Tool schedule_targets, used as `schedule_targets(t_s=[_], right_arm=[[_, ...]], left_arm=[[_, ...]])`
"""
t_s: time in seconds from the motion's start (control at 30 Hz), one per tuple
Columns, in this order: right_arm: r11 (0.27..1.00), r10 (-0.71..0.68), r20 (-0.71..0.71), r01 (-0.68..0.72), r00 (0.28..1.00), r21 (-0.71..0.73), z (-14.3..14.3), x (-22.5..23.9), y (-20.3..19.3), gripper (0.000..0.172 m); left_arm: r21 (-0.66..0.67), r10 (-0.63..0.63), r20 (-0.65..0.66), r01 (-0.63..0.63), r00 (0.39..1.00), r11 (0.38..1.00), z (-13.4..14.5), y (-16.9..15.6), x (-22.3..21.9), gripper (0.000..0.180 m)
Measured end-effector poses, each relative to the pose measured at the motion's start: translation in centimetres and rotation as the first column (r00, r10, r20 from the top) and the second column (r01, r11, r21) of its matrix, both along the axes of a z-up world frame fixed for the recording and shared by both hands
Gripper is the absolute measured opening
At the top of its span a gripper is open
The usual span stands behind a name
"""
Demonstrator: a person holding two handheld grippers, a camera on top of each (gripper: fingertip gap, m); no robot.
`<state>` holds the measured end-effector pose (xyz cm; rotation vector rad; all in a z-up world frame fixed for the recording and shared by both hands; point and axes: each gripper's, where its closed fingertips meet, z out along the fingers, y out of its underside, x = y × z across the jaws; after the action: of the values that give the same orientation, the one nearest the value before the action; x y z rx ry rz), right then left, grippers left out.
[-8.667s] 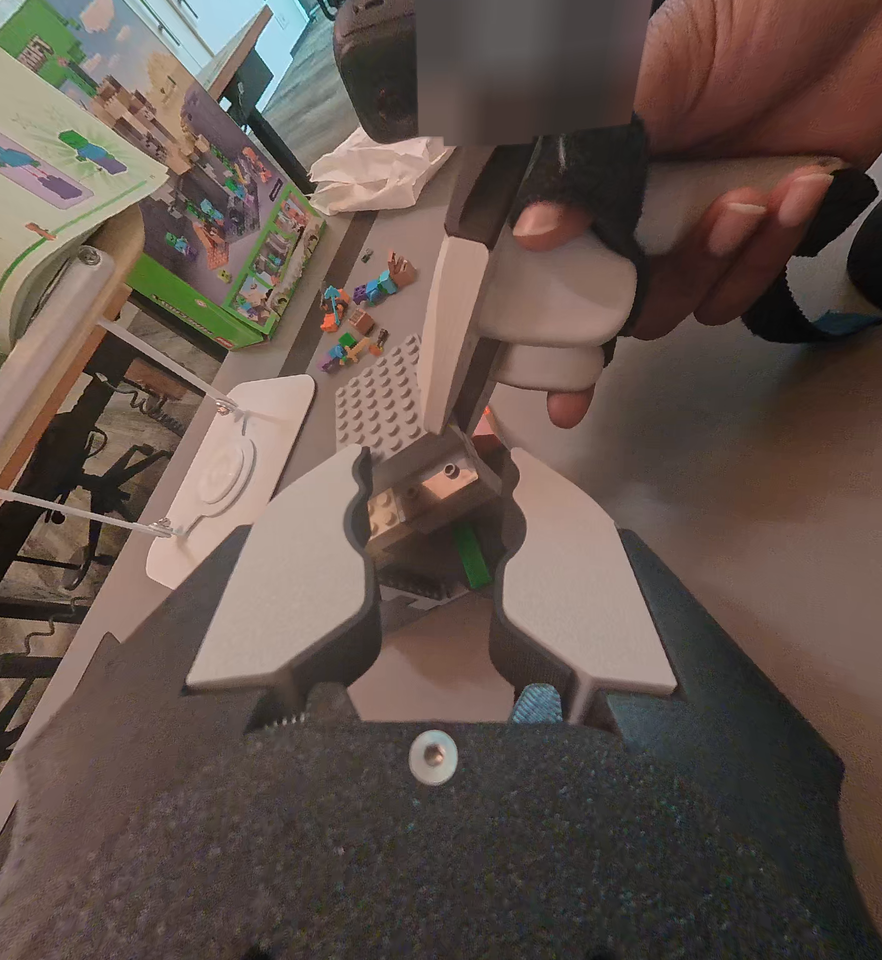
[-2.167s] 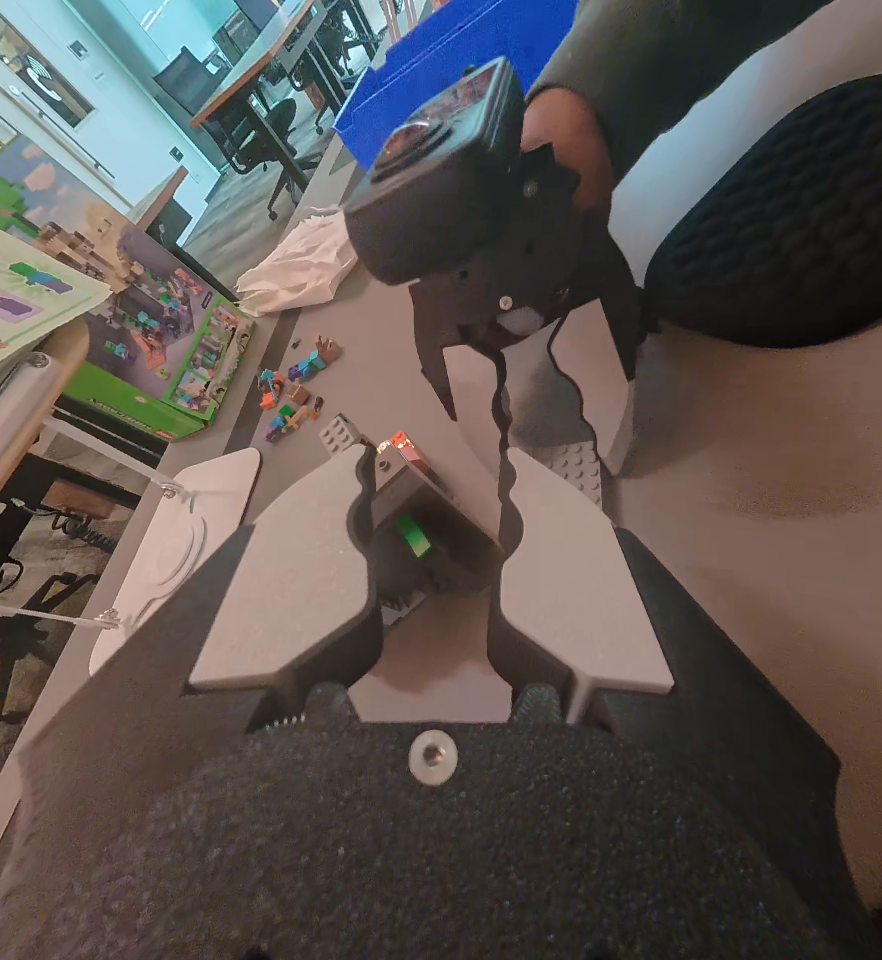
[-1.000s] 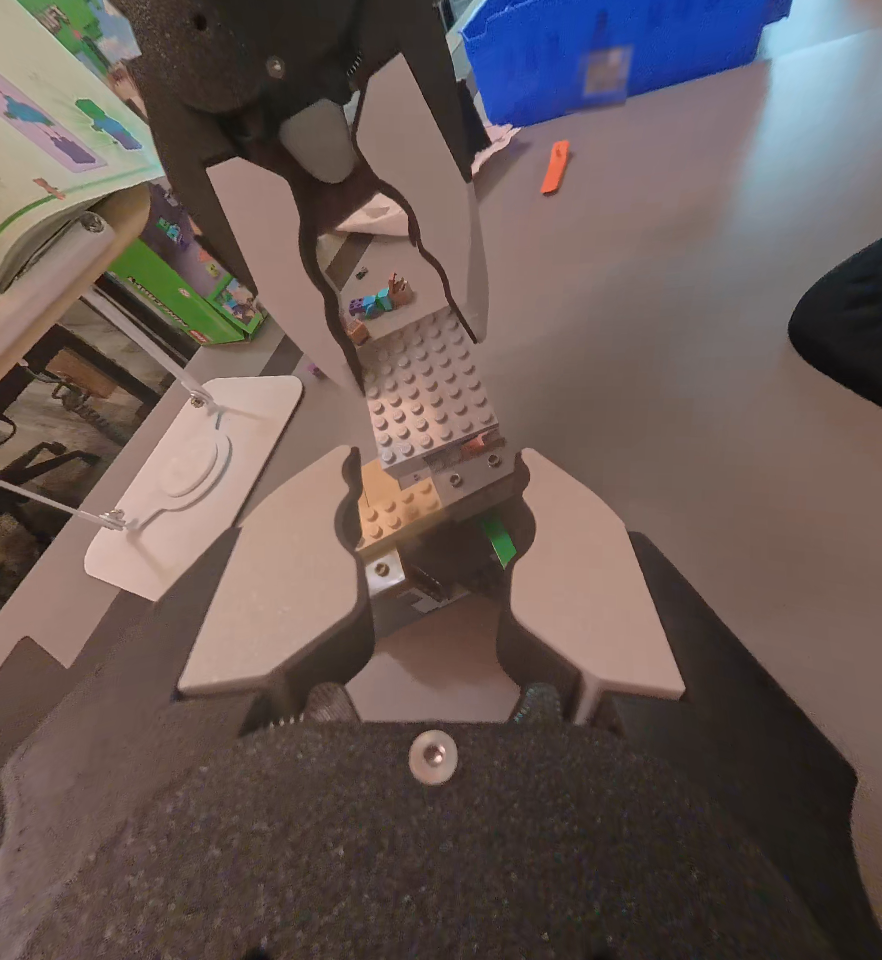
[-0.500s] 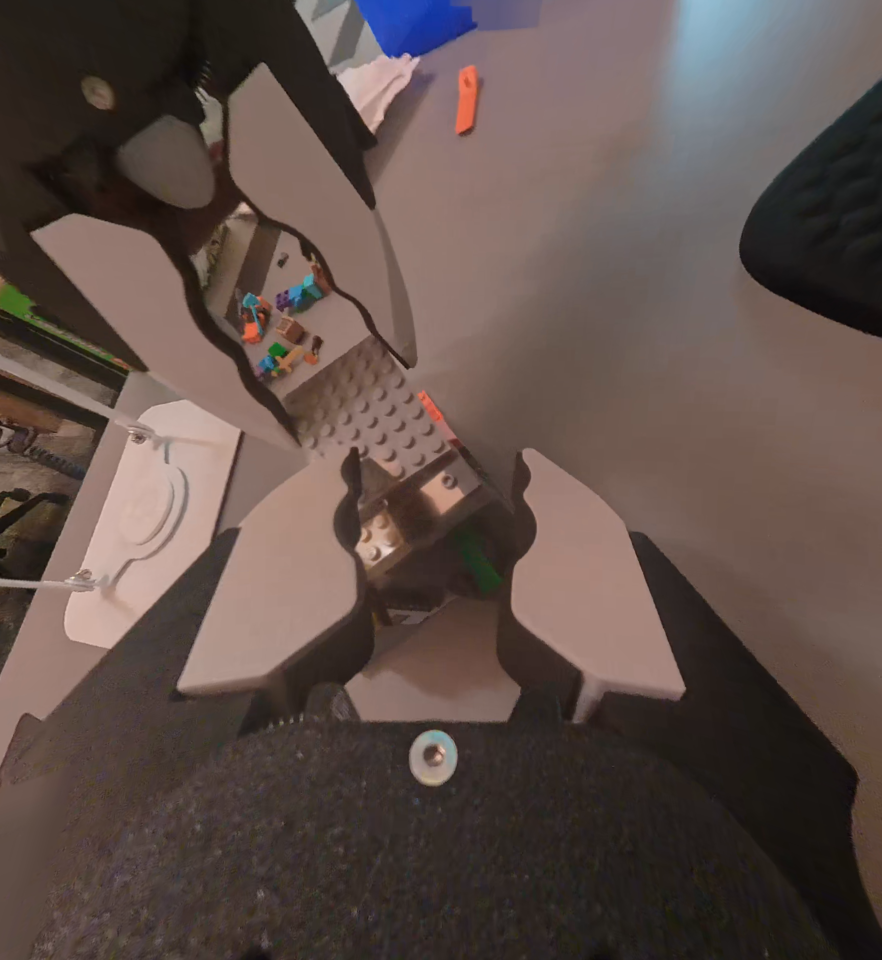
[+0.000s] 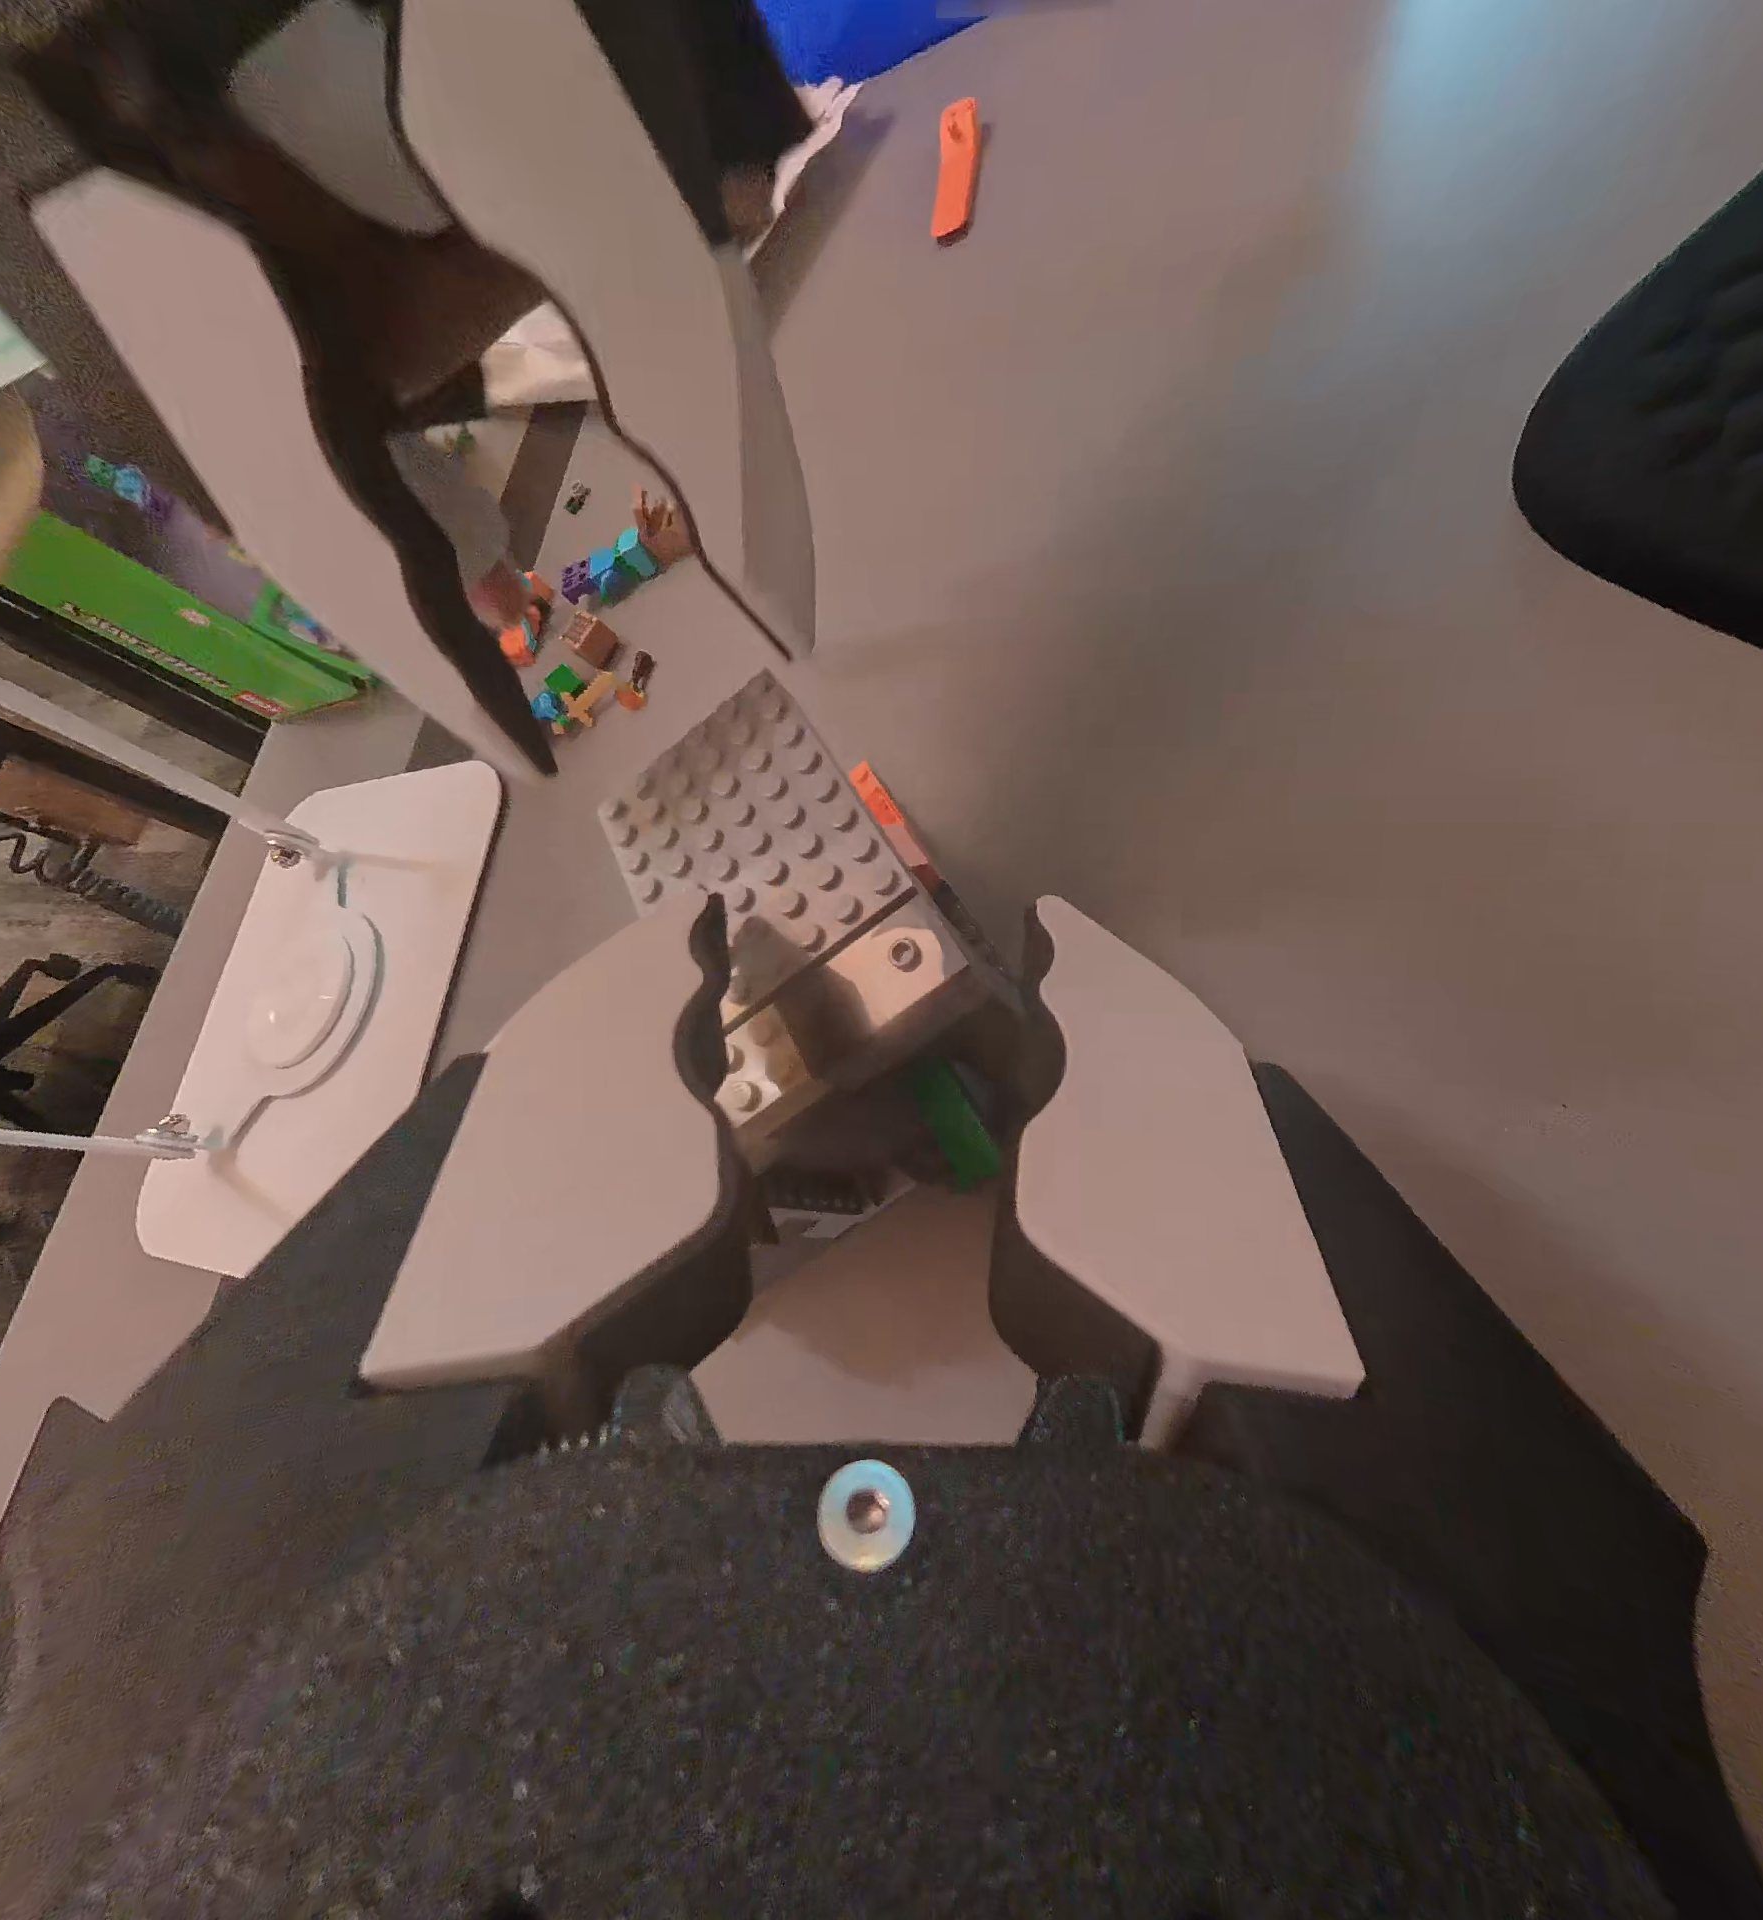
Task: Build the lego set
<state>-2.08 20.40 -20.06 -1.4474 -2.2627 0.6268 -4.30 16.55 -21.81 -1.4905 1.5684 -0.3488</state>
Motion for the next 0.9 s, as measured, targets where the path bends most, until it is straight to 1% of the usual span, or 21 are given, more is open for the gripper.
schedule_targets(t_s=[0.1,0.17,0.2,0.23,0.3,0.33,0.4,0.43,0.5,0.57,0.67,0.73,0.83,0.9], right_arm=[[0.981,-0.167,-0.115,0.153,0.979,-0.115,1.8,0.5,-1.2,0.053],[0.936,-0.313,-0.181,0.270,0.932,-0.228,2.4,0.7,-2.5,0.051],[0.892,-0.393,-0.201,0.319,0.897,-0.322,2.5,0.7,-3.5,0.051],[0.829,-0.483,-0.212,0.365,0.850,-0.424,2.4,0.6,-4.4,0.049],[0.680,-0.638,-0.202,0.421,0.743,-0.600,1.6,0.2,-6.0,0.048],[0.604,-0.704,-0.174,0.451,0.689,-0.657,0.7,0.1,-6.5,0.047],[0.474,-0.794,-0.121,0.484,0.595,-0.735,-0.8,-0.3,-7.3,0.049],[0.422,-0.825,-0.101,0.487,0.555,-0.765,-1.2,-0.5,-7.4,0.049],[0.344,-0.865,-0.068,0.490,0.497,-0.801,-1.7,-0.9,-7.0,0.050],[0.274,-0.894,-0.038,0.479,0.447,-0.834,-1.6,-1.2,-6.2,0.050],[0.162,-0.928,0.021,0.452,0.373,-0.877,-1.5,-1.6,-4.9,0.048],[0.066,-0.936,0.089,0.419,0.341,-0.906,-1.7,-2.1,-4.5,0.046],[-0.081,-0.936,0.181,0.317,0.302,-0.945,-1.8,-2.3,-4.0,0.038],[-0.154,-0.928,0.229,0.258,0.293,-0.954,-1.7,-2.3,-3.8,0.034]], left_arm=[[-0.002,-0.001,0.005,0.001,1.000,1.000,0.1,0.0,0.0,0.053],[0.002,0.001,0.007,-0.001,1.000,1.000,0.2,0.1,0.0,0.053],[0.006,0.005,0.007,-0.005,1.000,1.000,0.2,0.1,-0.1,0.053],[0.009,0.006,0.007,-0.006,1.000,1.000,0.4,0.1,-0.1,0.053],[0.008,0.007,-0.006,-0.007,1.000,1.000,0.5,0.0,-0.4,0.052],[0.007,0.010,-0.019,-0.009,1.000,1.000,0.5,0.0,-0.7,0.052],[0.006,0.006,-0.044,-0.006,0.999,1.000,0.7,-0.2,-1.2,0.052],[0.008,0.007,-0.059,-0.006,0.998,1.000,0.7,-0.2,-1.5,0.052],[0.007,0.007,-0.094,-0.006,0.996,1.000,0.7,-0.3,-1.9,0.052],[0.010,0.010,-0.128,-0.009,0.992,1.000,0.6,-0.4,-2.0,0.052],[0.019,0.015,-0.141,-0.012,0.990,1.000,0.8,-0.5,-1.8,0.052],[0.027,0.016,-0.140,-0.012,0.990,1.000,0.9,-0.4,-1.7,0.052],[0.027,0.013,-0.138,-0.009,0.990,1.000,0.9,-0.5,-1.5,0.052],[0.030,0.007,-0.142,-0.003,0.990,1.000,0.8,-0.6,-1.5,0.052]])
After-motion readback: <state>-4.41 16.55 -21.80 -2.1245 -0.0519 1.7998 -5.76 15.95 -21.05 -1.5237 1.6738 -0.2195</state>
